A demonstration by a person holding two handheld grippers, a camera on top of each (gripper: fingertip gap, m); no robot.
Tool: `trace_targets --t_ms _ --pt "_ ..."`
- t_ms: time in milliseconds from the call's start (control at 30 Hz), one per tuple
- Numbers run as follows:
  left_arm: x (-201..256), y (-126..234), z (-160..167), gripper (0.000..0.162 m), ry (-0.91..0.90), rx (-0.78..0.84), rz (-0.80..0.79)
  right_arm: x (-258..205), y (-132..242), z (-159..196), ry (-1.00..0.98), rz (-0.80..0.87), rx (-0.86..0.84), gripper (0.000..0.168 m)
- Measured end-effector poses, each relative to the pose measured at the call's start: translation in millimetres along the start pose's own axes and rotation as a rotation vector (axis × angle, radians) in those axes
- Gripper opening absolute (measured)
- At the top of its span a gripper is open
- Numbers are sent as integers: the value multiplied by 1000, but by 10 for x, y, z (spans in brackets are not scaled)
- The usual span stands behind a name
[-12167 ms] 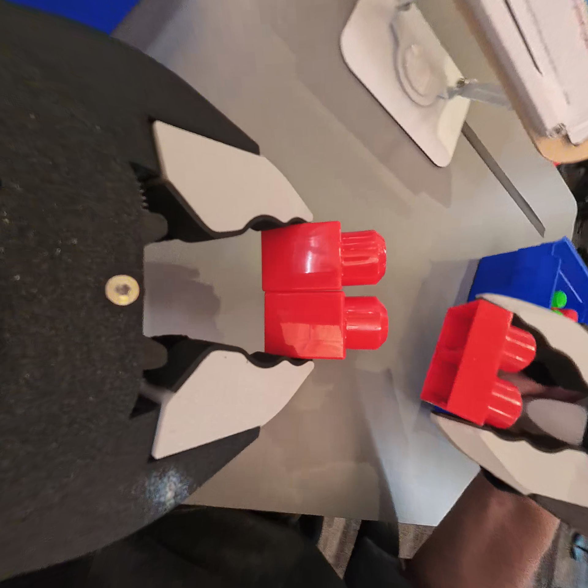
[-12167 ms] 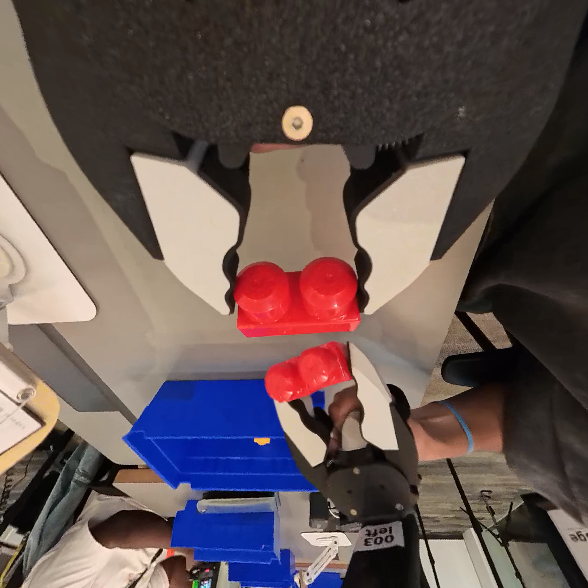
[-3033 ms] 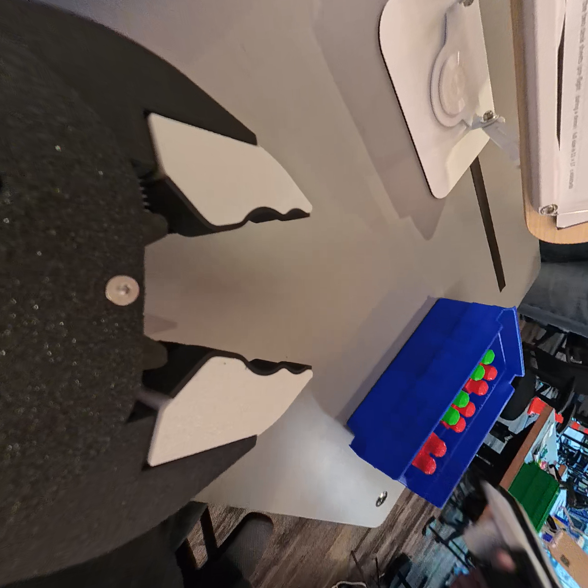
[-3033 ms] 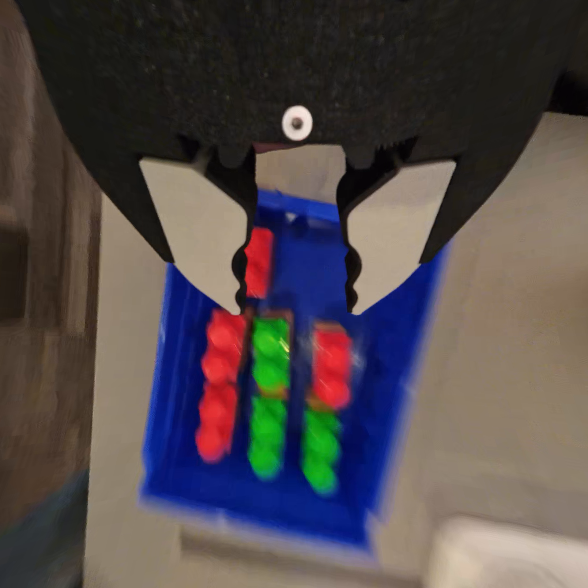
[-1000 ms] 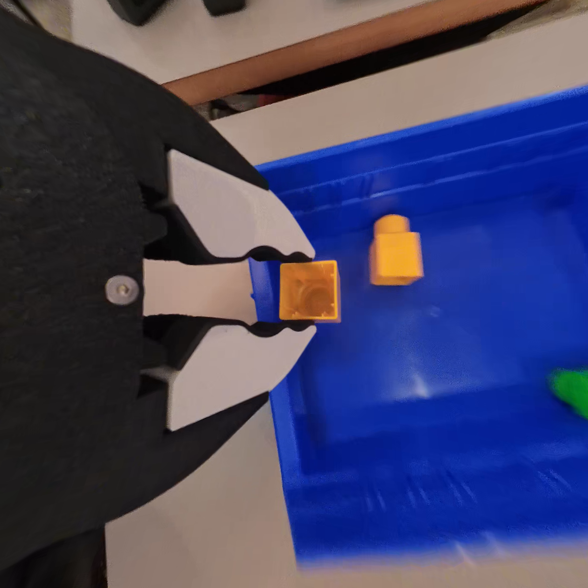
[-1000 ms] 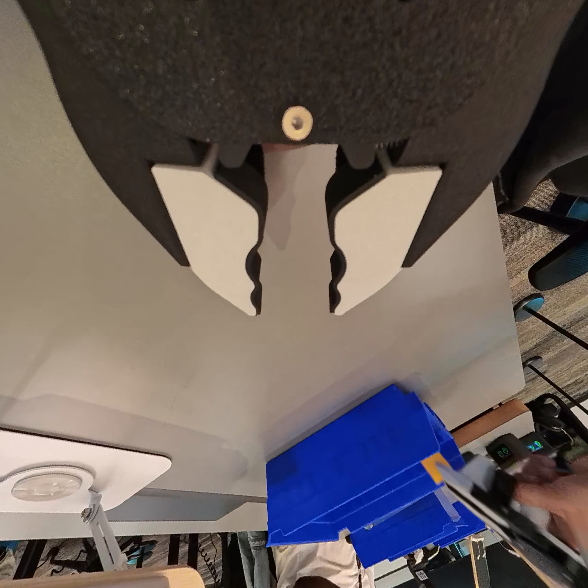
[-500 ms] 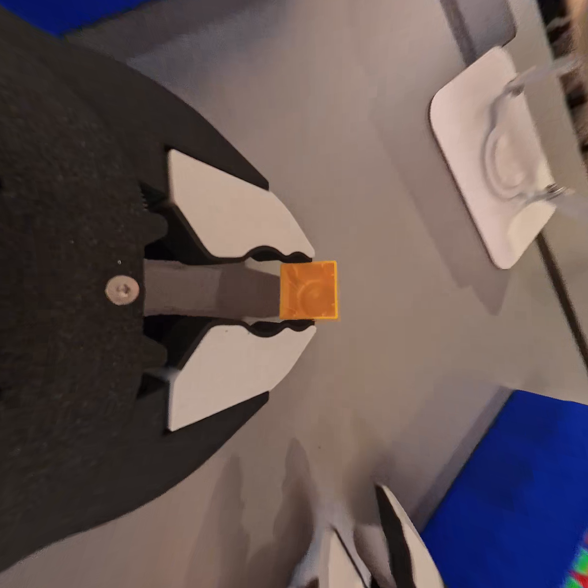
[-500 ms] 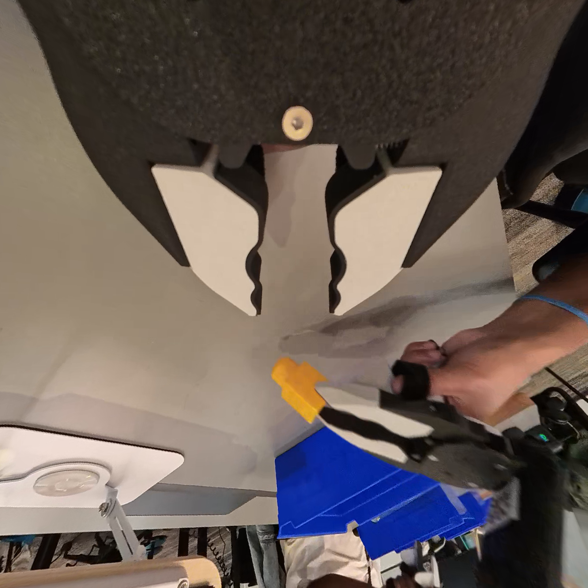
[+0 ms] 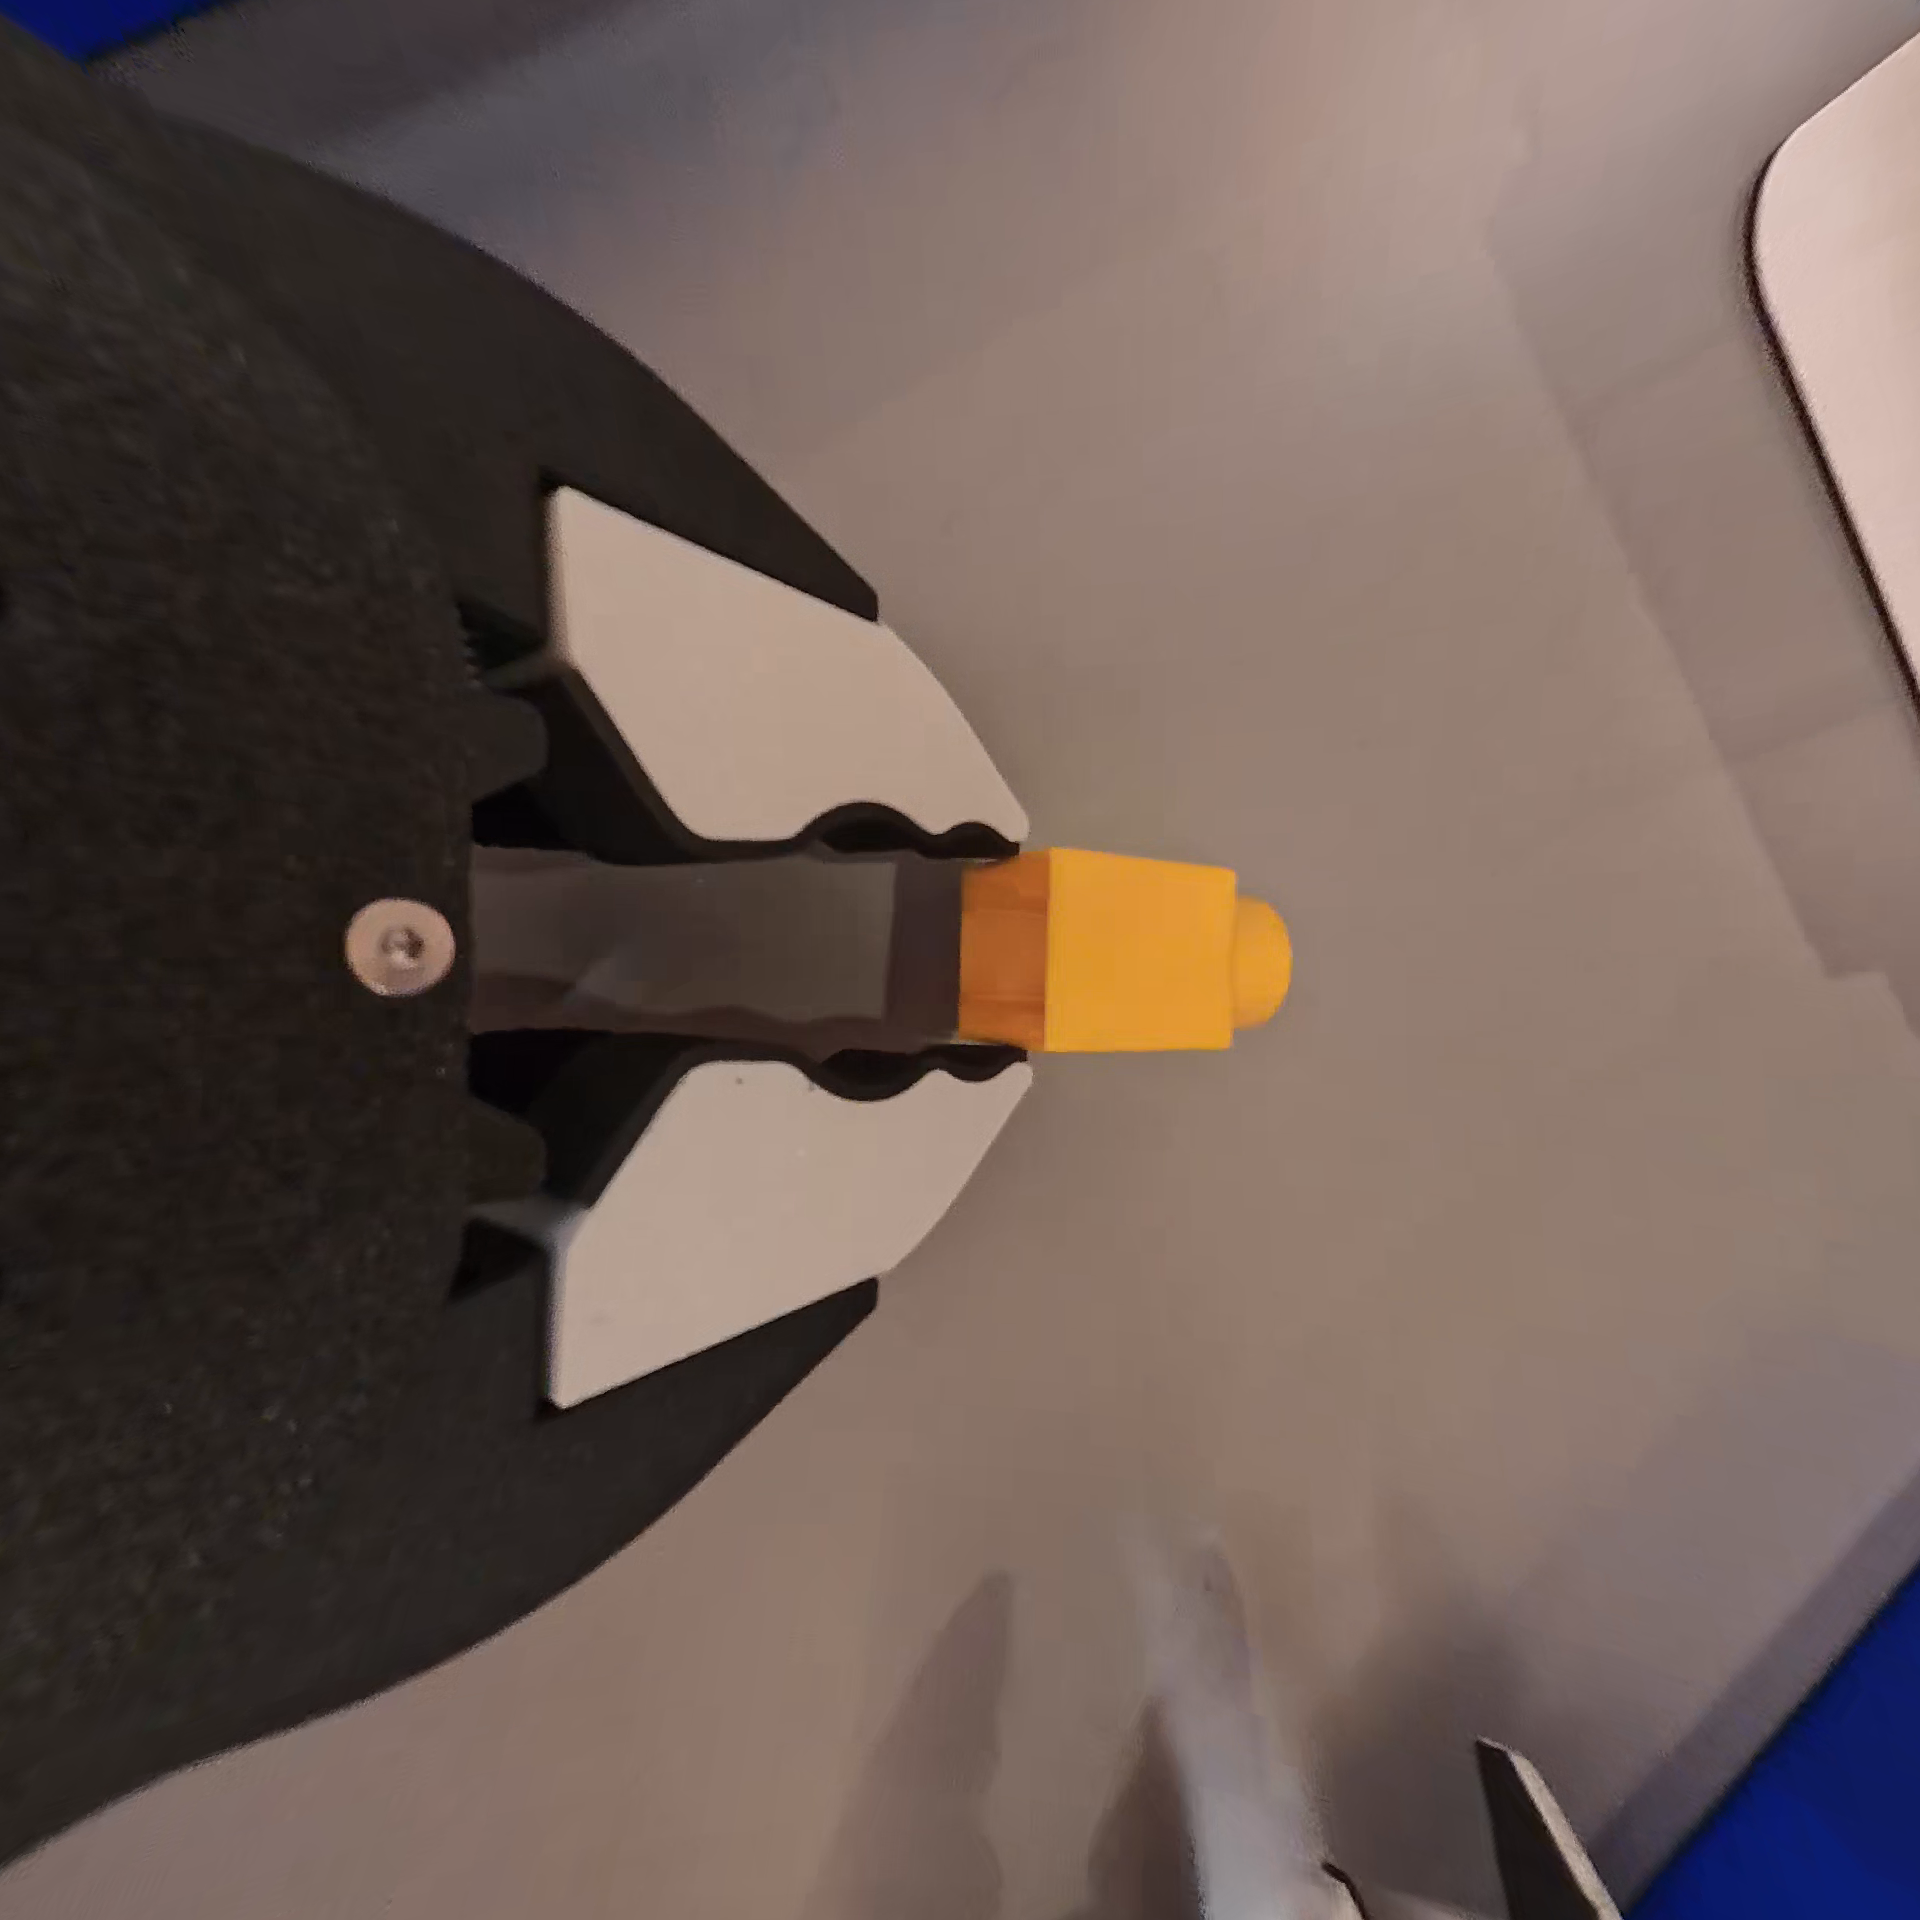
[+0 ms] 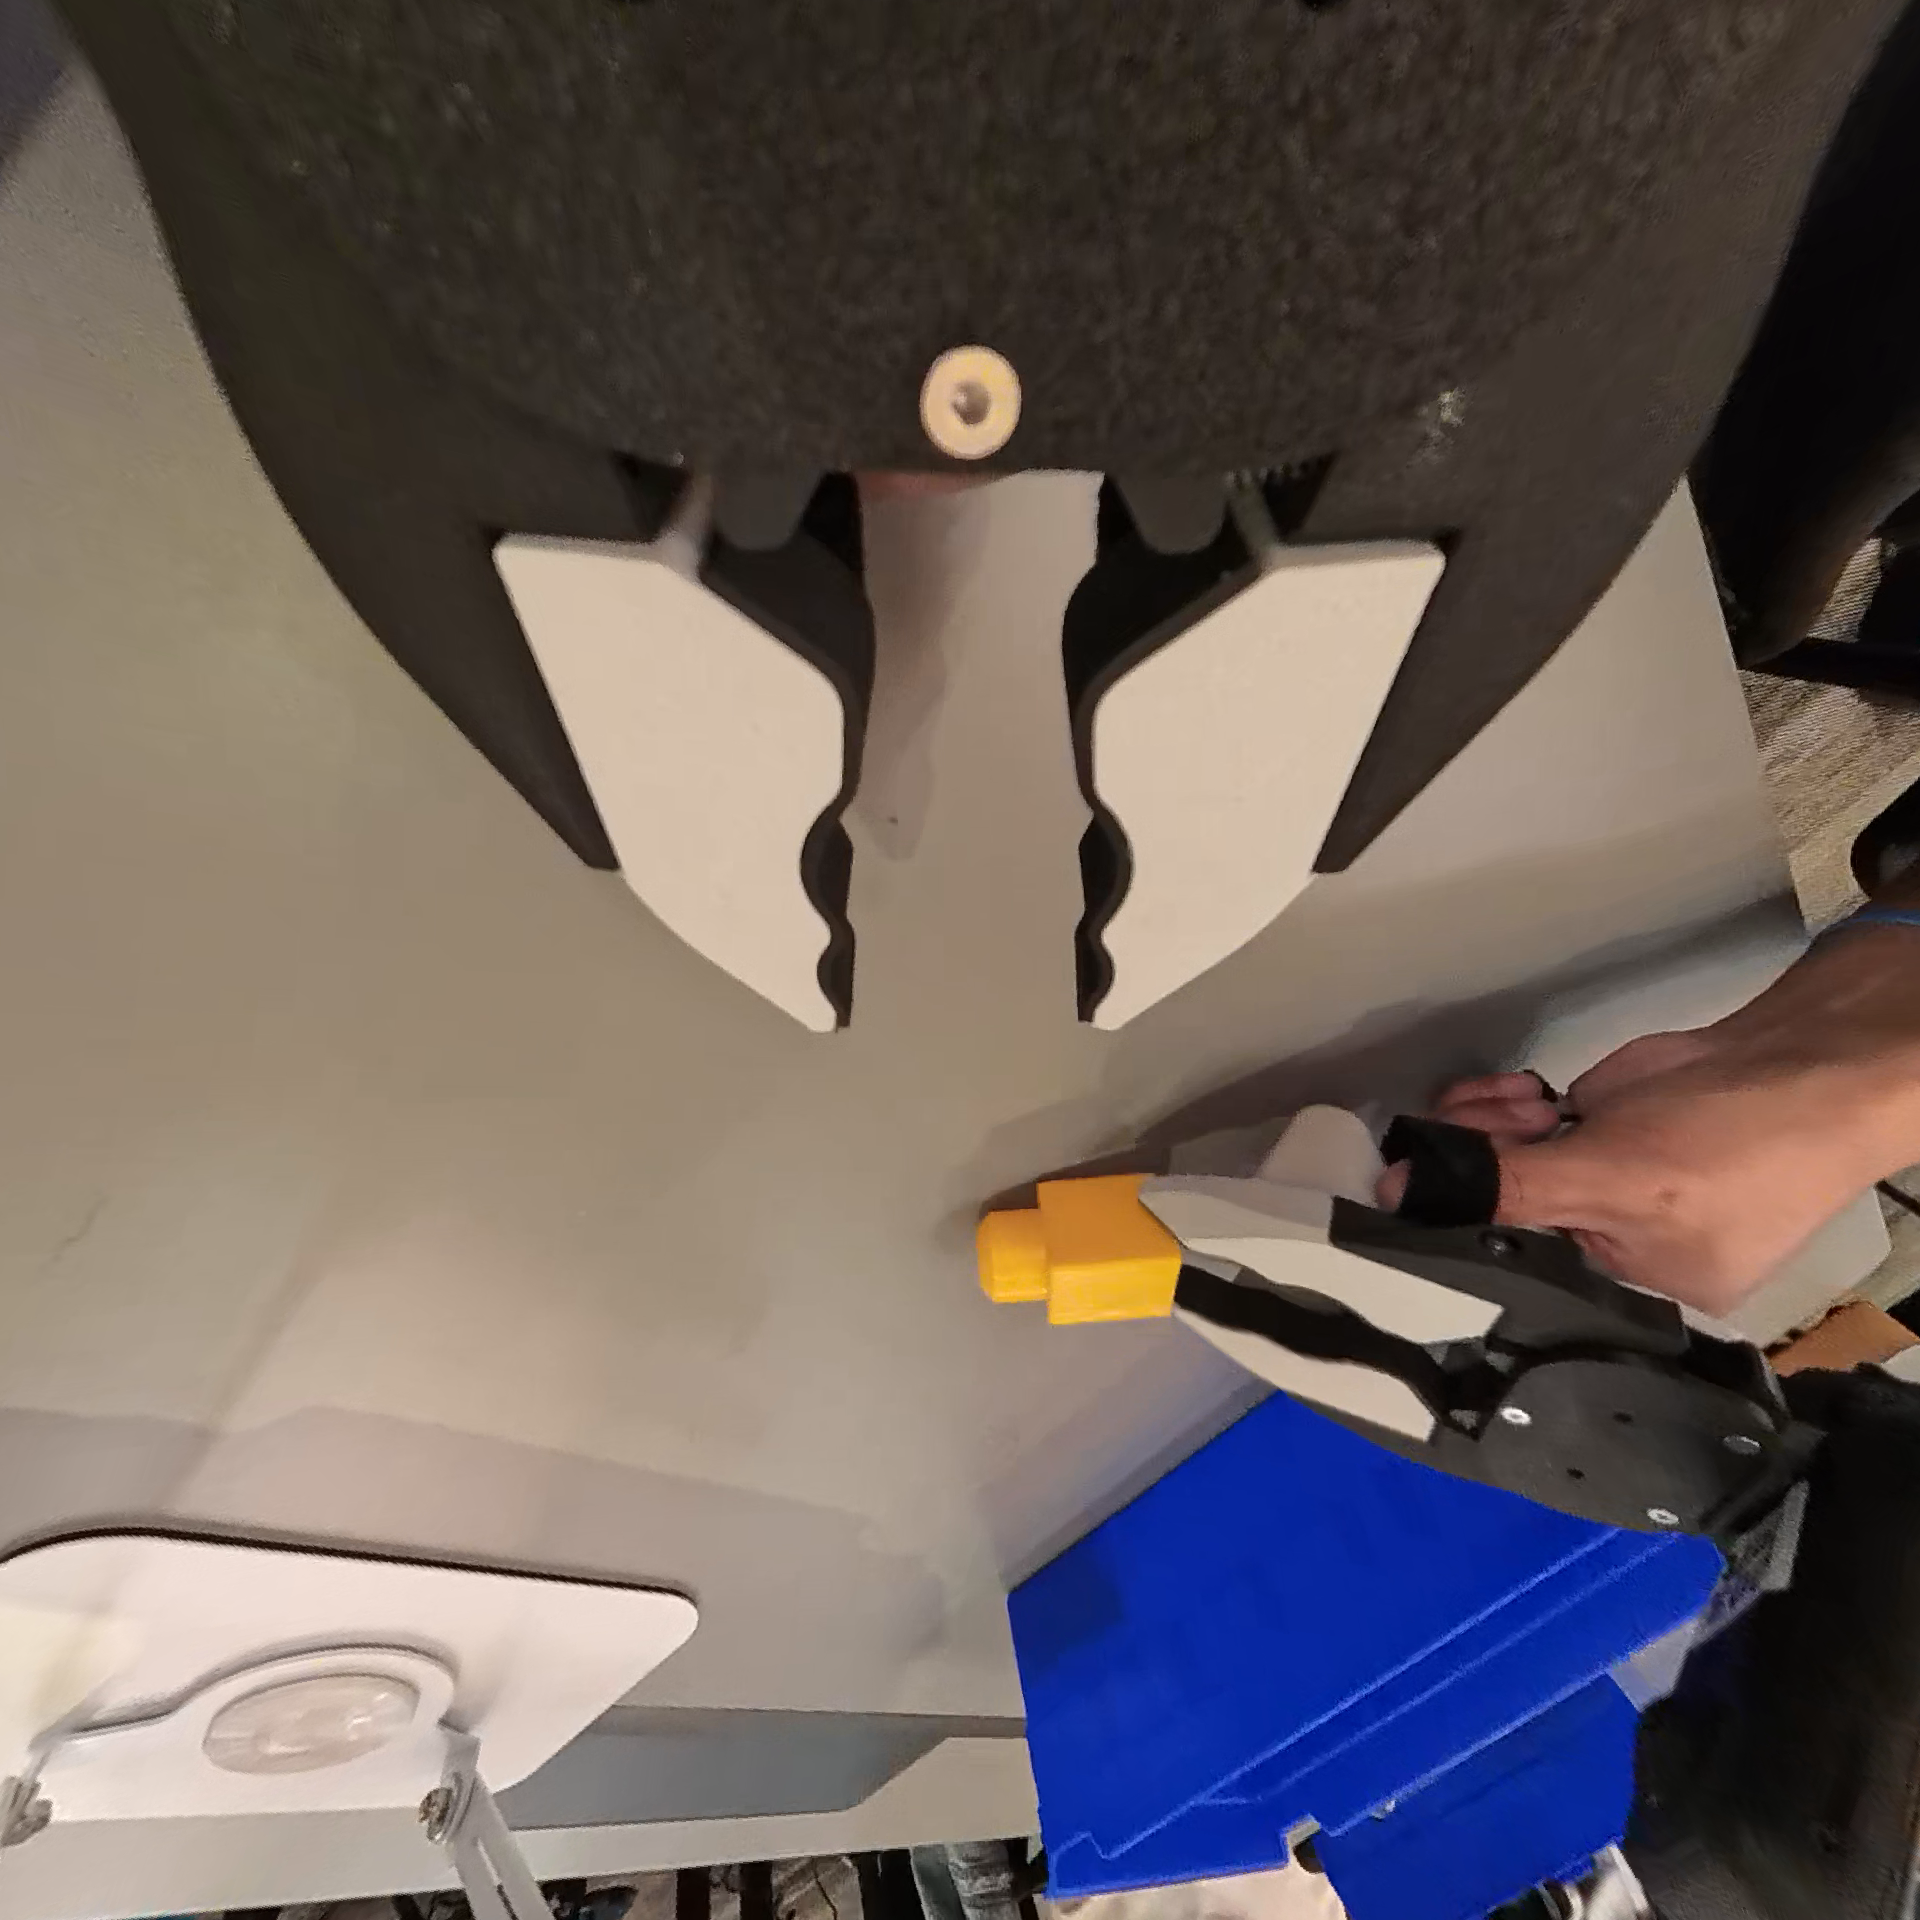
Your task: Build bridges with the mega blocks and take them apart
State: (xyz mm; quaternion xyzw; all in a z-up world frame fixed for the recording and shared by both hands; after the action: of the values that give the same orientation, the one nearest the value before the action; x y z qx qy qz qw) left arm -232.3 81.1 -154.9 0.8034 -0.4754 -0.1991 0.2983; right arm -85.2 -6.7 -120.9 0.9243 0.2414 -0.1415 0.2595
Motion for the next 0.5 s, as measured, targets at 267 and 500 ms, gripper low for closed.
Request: trace_targets --t_ms 267,500 --pt "63 68 147 58 -7 -68 8 -9 -13 20 -1 -4 -14 41" --pt "-84 1153 148 65 102 84 -128 -35 -20 23 24 -11 -17 41"
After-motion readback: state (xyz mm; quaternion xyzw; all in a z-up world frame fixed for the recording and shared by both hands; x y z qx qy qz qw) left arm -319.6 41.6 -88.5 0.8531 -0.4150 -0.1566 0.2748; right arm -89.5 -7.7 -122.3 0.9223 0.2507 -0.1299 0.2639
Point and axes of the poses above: each gripper's, where its closed fingertips meet, y back along the fingers, z out of its underside, x = y × z across the jaws, the point moved 3 cm from there along y, back along the fingers, and after that the axes turned 8 degrees about -y, right-handed, at the moved point
